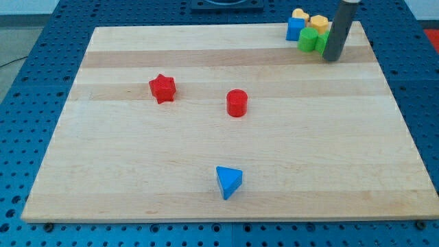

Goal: Push the red circle into the green star

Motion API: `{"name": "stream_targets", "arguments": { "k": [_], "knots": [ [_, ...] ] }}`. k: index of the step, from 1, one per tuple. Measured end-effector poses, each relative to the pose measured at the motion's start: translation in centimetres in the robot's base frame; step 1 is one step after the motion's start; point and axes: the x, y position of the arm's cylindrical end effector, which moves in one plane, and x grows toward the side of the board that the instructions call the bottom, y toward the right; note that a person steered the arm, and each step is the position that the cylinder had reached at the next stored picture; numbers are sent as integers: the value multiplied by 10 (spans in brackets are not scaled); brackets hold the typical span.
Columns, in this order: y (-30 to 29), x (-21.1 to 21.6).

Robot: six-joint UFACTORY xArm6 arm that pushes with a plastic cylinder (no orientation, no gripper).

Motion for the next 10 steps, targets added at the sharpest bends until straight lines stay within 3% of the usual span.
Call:
{"name": "stream_targets", "arguments": {
  "k": [1, 3, 4, 5, 6, 7, 8, 10],
  "knots": [
    [0, -12],
    [-35, 115],
    [-100, 185],
    [-226, 198],
    [-278, 152],
    [-226, 151],
    [-198, 118],
    [-86, 91]
  ]
}}
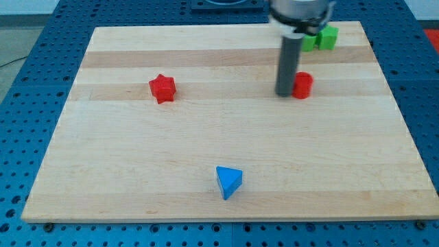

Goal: Push the red circle into the green star

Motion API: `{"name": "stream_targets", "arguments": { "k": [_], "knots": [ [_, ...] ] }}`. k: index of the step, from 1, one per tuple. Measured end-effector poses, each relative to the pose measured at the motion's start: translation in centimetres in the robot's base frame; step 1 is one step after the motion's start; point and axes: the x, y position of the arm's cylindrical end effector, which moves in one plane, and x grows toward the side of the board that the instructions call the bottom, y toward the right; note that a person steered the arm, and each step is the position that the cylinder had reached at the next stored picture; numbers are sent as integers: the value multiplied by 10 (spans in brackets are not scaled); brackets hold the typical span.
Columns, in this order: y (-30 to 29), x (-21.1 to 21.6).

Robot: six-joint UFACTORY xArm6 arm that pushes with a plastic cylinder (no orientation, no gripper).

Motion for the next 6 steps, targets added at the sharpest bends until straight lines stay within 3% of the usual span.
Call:
{"name": "stream_targets", "arguments": {
  "k": [1, 2, 3, 5, 6],
  "knots": [
    [48, -21],
    [60, -11],
    [41, 32],
    [107, -3],
    [92, -32]
  ]
}}
